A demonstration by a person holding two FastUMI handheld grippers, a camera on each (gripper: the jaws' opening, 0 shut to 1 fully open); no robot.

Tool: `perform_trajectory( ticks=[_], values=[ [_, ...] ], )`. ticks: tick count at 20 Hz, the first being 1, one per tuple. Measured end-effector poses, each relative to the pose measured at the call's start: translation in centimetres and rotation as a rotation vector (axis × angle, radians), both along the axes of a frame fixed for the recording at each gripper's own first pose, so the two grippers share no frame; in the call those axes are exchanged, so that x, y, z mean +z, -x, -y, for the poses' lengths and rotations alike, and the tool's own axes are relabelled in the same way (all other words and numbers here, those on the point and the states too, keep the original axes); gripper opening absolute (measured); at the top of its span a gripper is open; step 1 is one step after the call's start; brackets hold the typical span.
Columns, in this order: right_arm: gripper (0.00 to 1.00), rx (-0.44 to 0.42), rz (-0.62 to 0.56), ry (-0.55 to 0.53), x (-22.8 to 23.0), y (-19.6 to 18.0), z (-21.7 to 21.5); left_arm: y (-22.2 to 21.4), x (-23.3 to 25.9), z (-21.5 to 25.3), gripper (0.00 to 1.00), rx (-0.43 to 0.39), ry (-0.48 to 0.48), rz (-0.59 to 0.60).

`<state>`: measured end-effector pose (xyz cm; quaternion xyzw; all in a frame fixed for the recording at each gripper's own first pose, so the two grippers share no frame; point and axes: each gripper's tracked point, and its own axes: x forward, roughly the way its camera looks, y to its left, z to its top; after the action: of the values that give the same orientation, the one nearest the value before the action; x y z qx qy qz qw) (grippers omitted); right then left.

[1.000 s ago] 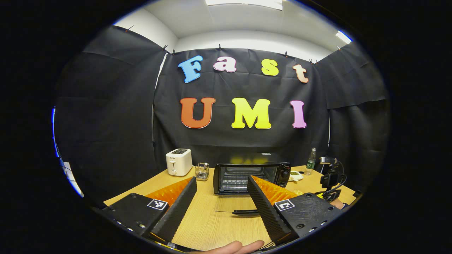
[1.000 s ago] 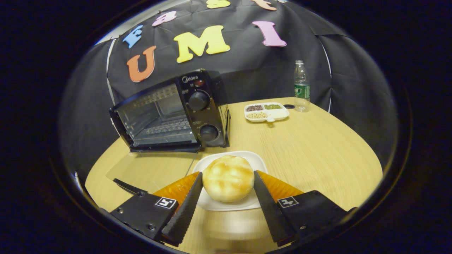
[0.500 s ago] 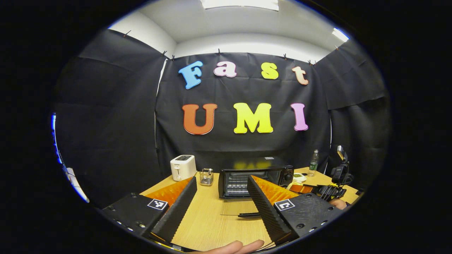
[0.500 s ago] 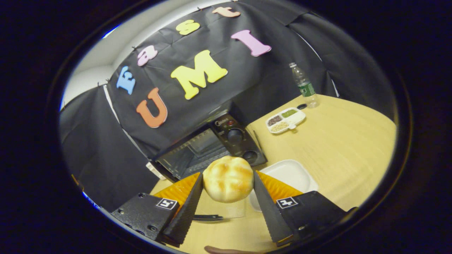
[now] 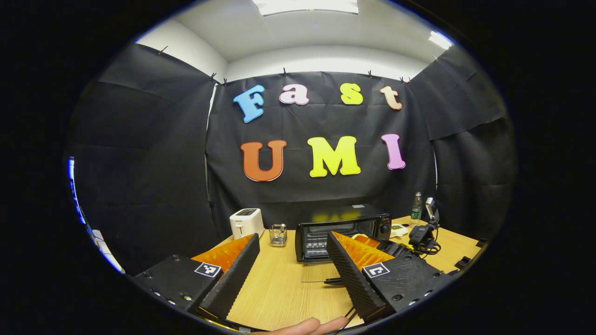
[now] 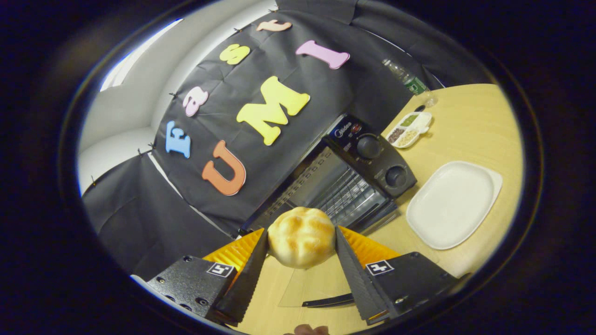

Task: Open the electric oven with the left hand, put the food in, and close the electric oven.

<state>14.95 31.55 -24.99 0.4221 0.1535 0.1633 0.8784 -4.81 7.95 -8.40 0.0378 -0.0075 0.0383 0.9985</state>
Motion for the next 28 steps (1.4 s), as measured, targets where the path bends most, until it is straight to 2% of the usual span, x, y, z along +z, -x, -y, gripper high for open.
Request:
perform_trajectory(
  ticks=[6, 11, 15, 21, 24, 28],
  values=[
    [0.86, -0.102, -0.036, 0.139, -2.3, -6.2, -3.3, -0.2, -1.2, -1.7, 0.95, 0.013, 0.005, -0.022],
    [0.87, -0.173, 0.015, 0.302, -3.1, -11.9, -3.7, -0.5, -2.4, -3.5, 0.95, 0.009, -0.021, -0.028],
    [0.88, -0.197, 0.069, 0.395, -2.9, -15.0, -3.5, -1.2, -3.2, -5.1, 0.96, 0.029, 0.012, -0.051],
    [0.89, -0.191, 0.114, 0.416, -2.3, -17.2, -4.2, -0.7, -3.8, -6.3, 0.96, 0.054, 0.071, -0.074],
    [0.84, -0.138, 0.129, 0.443, -2.8, -17.2, -5.8, -0.5, -3.8, -6.0, 0.95, 0.048, 0.073, -0.075],
    [0.90, -0.139, 0.130, 0.477, -2.7, -16.4, -5.2, -0.2, -3.8, -5.4, 0.94, 0.041, 0.067, -0.078]
  ],
)
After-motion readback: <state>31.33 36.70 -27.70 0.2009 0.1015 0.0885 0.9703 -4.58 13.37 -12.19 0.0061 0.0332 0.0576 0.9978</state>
